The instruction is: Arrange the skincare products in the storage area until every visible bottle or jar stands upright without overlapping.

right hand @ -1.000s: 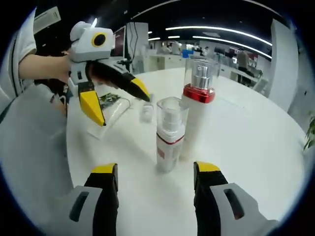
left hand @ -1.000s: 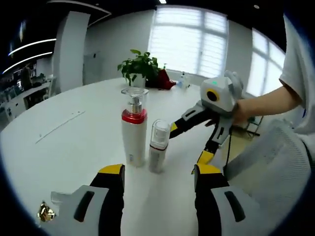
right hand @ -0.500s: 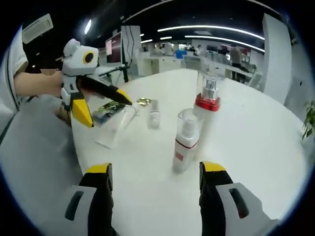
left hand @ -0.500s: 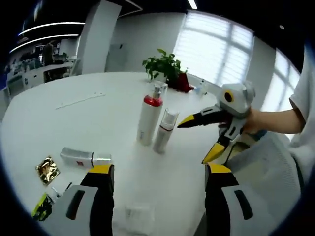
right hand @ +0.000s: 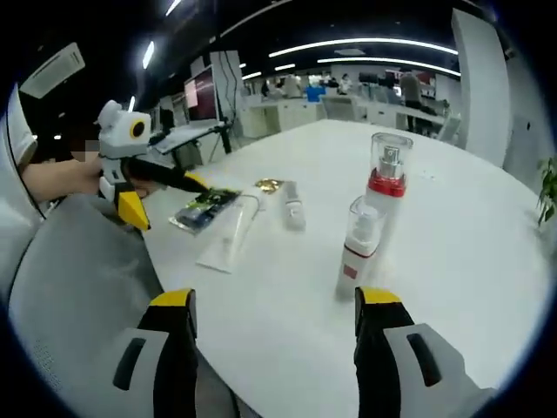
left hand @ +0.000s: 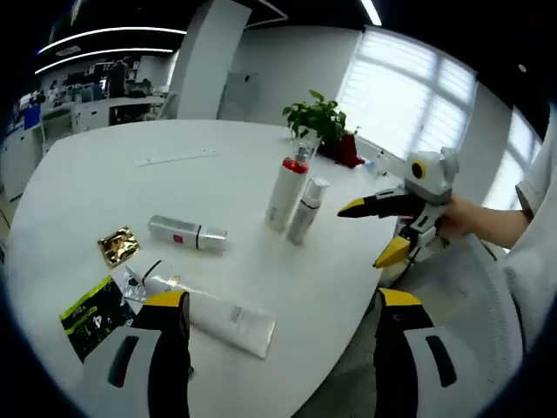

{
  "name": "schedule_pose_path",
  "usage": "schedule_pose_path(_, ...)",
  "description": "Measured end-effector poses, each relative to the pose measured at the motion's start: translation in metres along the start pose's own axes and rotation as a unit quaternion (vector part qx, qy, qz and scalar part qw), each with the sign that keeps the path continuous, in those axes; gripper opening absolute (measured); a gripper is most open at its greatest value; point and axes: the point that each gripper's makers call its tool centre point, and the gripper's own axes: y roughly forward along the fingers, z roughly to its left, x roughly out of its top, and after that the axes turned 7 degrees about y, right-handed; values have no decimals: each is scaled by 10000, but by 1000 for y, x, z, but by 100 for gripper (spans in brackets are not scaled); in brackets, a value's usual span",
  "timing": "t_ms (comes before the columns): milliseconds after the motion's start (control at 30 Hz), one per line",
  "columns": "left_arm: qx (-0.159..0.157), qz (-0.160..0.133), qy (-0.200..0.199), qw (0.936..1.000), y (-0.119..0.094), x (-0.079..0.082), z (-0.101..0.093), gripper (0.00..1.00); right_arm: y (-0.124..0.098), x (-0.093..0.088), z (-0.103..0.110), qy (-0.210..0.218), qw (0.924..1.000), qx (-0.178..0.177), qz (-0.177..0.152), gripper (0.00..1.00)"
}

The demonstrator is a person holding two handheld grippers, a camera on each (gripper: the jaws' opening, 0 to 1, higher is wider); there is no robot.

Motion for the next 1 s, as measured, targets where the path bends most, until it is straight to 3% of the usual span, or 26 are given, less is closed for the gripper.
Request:
schedule_pose_path(367, 190, 167, -82, 9996, -32, -21, 1, 88, -8, 9, 10, 87, 9999, 85, -84, 84)
schedule_pose_path(533, 285, 178, -139, 9993, -44, -25, 3, 90, -13, 19, 23, 172, 9989, 325, -308, 92)
schedule_pose_path(767, 422, 170, -236, 9987, -59, -32, 6, 94, -18, 21, 31, 185, 9986, 381, -315, 99)
schedule_pose_path(1000, 520, 63, -255, 9983, -67, -30, 3, 96, -26, 20, 39, 290, 9978, 447, -397, 99)
